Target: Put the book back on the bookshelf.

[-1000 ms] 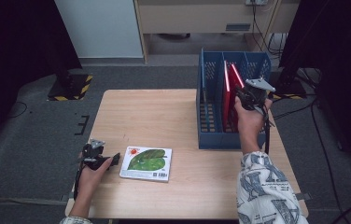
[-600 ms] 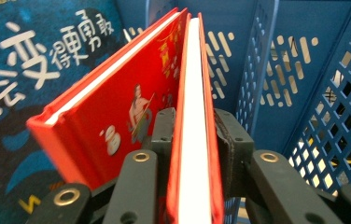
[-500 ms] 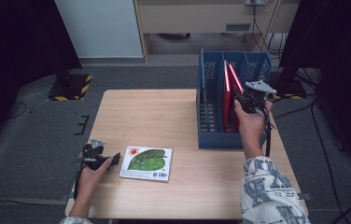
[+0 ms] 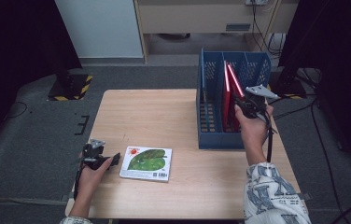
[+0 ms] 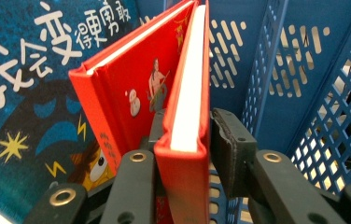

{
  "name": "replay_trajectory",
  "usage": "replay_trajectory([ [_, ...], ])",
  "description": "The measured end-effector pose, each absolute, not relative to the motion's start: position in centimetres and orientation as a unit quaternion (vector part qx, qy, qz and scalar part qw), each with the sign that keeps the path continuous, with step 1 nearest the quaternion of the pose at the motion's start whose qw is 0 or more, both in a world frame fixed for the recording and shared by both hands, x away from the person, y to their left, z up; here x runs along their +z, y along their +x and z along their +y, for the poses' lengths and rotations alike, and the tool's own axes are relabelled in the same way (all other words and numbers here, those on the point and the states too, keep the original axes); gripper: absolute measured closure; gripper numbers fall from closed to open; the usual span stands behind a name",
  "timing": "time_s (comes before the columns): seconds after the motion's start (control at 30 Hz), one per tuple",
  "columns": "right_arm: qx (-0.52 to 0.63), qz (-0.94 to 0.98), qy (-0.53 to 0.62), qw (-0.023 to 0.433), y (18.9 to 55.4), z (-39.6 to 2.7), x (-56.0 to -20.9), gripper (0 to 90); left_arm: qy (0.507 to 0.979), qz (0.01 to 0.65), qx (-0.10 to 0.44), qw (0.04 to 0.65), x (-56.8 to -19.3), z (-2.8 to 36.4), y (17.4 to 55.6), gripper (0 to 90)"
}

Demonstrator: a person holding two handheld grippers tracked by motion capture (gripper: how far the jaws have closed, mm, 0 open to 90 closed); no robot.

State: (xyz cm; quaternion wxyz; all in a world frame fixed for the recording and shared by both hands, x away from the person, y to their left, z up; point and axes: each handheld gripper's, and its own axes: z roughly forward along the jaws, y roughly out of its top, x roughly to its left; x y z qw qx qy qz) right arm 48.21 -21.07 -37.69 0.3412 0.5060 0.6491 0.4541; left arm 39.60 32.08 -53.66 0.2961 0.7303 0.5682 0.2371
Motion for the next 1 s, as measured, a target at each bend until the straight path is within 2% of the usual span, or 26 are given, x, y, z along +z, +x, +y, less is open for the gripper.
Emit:
replay_trajectory([
  [1.0,0.458,0.660,0.500,0.325,45.9,-21.8,-39.3,69.8,0.731,0.567,0.237,0.297,-53.7,32.0,39.7,2.4],
])
